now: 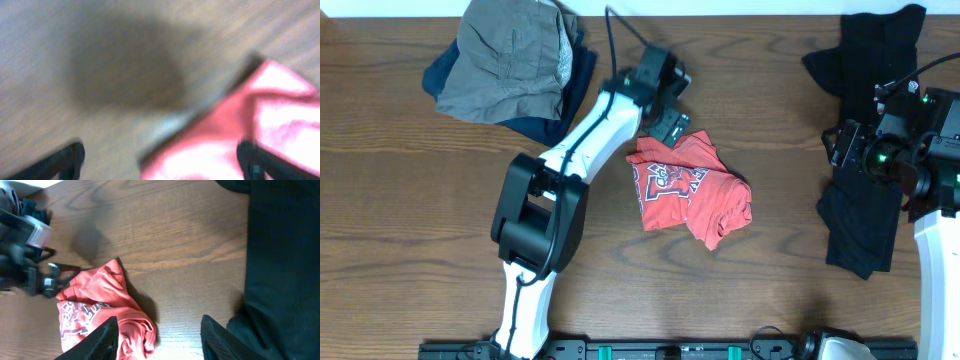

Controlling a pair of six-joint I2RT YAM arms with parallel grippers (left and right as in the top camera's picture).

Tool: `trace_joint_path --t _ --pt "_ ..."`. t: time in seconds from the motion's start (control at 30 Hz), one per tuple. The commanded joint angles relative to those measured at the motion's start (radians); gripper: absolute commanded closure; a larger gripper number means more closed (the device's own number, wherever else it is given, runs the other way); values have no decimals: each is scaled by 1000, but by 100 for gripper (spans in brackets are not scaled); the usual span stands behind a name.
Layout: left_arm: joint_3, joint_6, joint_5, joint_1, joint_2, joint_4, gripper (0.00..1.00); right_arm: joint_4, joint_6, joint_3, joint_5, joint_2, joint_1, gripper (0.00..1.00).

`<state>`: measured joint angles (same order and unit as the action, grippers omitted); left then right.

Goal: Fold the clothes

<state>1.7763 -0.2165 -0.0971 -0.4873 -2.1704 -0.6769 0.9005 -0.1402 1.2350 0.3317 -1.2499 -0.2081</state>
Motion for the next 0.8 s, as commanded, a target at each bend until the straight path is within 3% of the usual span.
trace_joint_path --t 0.0,0.27,0.6,0.77 --pt "128 21 -36 -40 33 -159 2 -3 14 2 -14 -2 -10 48" --pt "132 119 -113 -183 32 -348 2 -18 14 2 -14 -2 -10 47" --pt "130 308 -114 -290 -62 -344 2 -10 14 2 -13 -2 -10 44" --pt "130 311 -188 -305 -134 -302 2 -10 14 2 -13 -2 -10 44"
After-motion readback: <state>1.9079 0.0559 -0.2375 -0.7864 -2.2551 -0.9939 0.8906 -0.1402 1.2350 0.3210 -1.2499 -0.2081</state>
